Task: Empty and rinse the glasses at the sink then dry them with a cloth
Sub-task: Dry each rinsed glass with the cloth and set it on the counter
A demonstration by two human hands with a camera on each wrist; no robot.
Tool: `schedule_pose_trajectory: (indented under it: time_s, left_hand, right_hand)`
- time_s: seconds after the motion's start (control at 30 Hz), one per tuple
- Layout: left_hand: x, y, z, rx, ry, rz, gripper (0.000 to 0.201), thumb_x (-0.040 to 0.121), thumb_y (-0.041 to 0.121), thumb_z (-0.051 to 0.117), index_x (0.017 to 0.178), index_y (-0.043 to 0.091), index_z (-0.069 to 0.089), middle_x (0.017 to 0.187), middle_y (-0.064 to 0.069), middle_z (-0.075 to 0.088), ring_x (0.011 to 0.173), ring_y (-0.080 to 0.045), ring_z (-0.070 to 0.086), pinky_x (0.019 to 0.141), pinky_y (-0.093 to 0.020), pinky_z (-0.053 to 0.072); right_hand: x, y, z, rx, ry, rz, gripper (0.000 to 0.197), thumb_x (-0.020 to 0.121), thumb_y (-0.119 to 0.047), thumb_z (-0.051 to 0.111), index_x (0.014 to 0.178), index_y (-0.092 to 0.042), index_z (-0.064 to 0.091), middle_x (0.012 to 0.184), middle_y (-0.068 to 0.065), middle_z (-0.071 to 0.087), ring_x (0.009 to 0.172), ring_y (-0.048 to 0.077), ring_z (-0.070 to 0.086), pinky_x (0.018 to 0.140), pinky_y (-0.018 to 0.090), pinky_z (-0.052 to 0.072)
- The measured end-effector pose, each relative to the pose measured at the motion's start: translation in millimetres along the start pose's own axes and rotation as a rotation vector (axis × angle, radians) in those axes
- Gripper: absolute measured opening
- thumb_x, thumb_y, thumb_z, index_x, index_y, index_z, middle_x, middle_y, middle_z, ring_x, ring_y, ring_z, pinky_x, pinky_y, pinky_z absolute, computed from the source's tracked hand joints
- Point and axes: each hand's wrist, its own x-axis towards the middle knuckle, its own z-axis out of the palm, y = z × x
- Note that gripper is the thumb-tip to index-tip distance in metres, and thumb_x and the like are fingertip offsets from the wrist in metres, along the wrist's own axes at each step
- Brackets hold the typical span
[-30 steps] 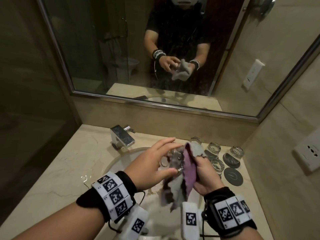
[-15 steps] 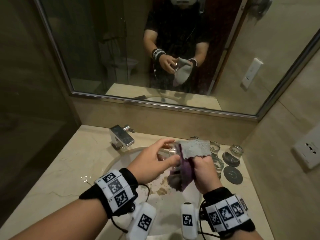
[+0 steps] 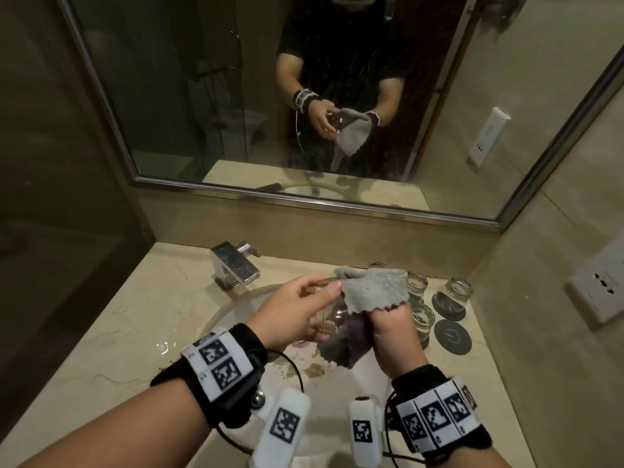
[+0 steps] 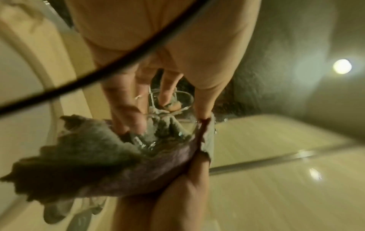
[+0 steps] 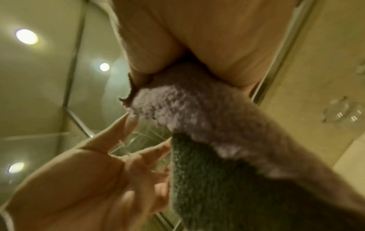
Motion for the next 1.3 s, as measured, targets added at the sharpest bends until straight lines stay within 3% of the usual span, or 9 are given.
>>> schedule_pose_trajectory:
  time_s: [0.1, 0.23, 0.43, 0.6, 0.73, 0.9, 1.07, 1.17, 1.3]
  left_hand:
    - [0, 5, -6, -0.133, -0.065, -0.221, 0.064, 0.075, 0.052, 0.068, 0.117, 0.005, 0.060, 0.091, -0.014, 0.066, 0.079, -0.035, 0.065, 0.060, -0.030, 0.060]
    - [0, 7, -13, -0.165, -0.074, -0.281, 0.063, 0.074, 0.054, 0.069, 0.110, 0.004, 0.058, 0.079, -0.013, 0.063, 0.069, -0.032, 0.066, 0.064, -0.034, 0.061]
    - [-5, 4, -21, 0.481, -0.066, 0.179, 0.065, 0.070, 0.051, 0.072, 0.128, 0.029, 0.054, 0.121, 0.006, 0.059, 0.082, -0.012, 0.070, 0.074, -0.032, 0.060]
    - [-6, -1, -23, 0.822, -0.036, 0.487, 0.063, 0.076, 0.048, 0.076, 0.132, 0.045, 0.048, 0.127, 0.022, 0.053, 0.101, 0.006, 0.059, 0.083, -0.021, 0.053]
    - [-6, -7, -29, 0.546, 0.059, 0.349, 0.053, 0.076, 0.045, 0.076, 0.124, 0.044, 0.054, 0.120, 0.019, 0.059, 0.091, -0.009, 0.067, 0.079, -0.032, 0.059]
    - [-3, -15, -35, -0.129, 0.087, 0.053, 0.057, 0.067, 0.039, 0.074, 0.116, 0.013, 0.062, 0.122, -0.018, 0.059, 0.072, -0.028, 0.067, 0.064, -0.034, 0.061]
    - [-3, -10, -34, -0.414, 0.082, -0.077, 0.066, 0.071, 0.043, 0.069, 0.118, -0.001, 0.058, 0.118, -0.022, 0.060, 0.076, -0.034, 0.069, 0.057, -0.031, 0.060]
    - [-2, -10, -36, -0.527, 0.055, -0.098, 0.071, 0.069, 0.047, 0.067, 0.120, -0.001, 0.055, 0.109, -0.019, 0.062, 0.072, -0.034, 0.069, 0.050, -0.026, 0.056]
    - [1, -13, -35, -0.607, -0.020, -0.153, 0.069, 0.067, 0.048, 0.068, 0.118, 0.002, 0.058, 0.110, -0.022, 0.059, 0.073, -0.034, 0.069, 0.051, -0.026, 0.056]
  right_hand:
    - [-2, -4, -6, -0.133, -0.151, -0.184, 0.047, 0.065, -0.010, 0.074, 0.111, -0.007, 0.062, 0.106, 0.003, 0.072, 0.104, 0.018, 0.067, 0.087, 0.032, 0.055]
    - [1, -11, -8, -0.210, -0.310, -0.175, 0.059, 0.066, 0.011, 0.078, 0.119, -0.006, 0.058, 0.119, 0.006, 0.067, 0.114, 0.020, 0.063, 0.098, 0.035, 0.050]
    - [6, -10, -5, 0.141, -0.310, 0.258, 0.043, 0.080, -0.009, 0.062, 0.121, 0.004, 0.055, 0.125, 0.032, 0.057, 0.110, 0.039, 0.059, 0.100, 0.059, 0.042]
    - [-1, -8, 4, 0.411, -0.132, 0.411, 0.038, 0.084, -0.022, 0.050, 0.112, -0.002, 0.067, 0.121, 0.025, 0.064, 0.108, 0.036, 0.061, 0.105, 0.053, 0.040]
    - [-3, -2, -1, 0.443, -0.089, 0.209, 0.054, 0.073, -0.018, 0.070, 0.122, -0.001, 0.058, 0.129, 0.026, 0.058, 0.120, 0.038, 0.056, 0.105, 0.054, 0.042]
    - [-1, -9, -2, 0.044, -0.170, -0.065, 0.058, 0.069, 0.008, 0.072, 0.124, -0.007, 0.061, 0.125, 0.013, 0.064, 0.121, 0.029, 0.058, 0.104, 0.050, 0.043]
    - [-10, -10, 8, -0.081, -0.037, -0.077, 0.044, 0.069, 0.017, 0.072, 0.101, -0.013, 0.067, 0.099, 0.006, 0.074, 0.097, 0.022, 0.069, 0.083, 0.035, 0.058]
    - [-11, -9, 13, -0.173, -0.005, -0.095, 0.043, 0.073, 0.022, 0.065, 0.097, -0.013, 0.065, 0.094, -0.002, 0.074, 0.092, 0.008, 0.069, 0.081, 0.021, 0.056]
    - [-5, -2, 12, -0.432, 0.071, 0.024, 0.036, 0.079, 0.020, 0.056, 0.072, -0.016, 0.053, 0.072, 0.002, 0.060, 0.063, 0.014, 0.059, 0.051, 0.013, 0.049]
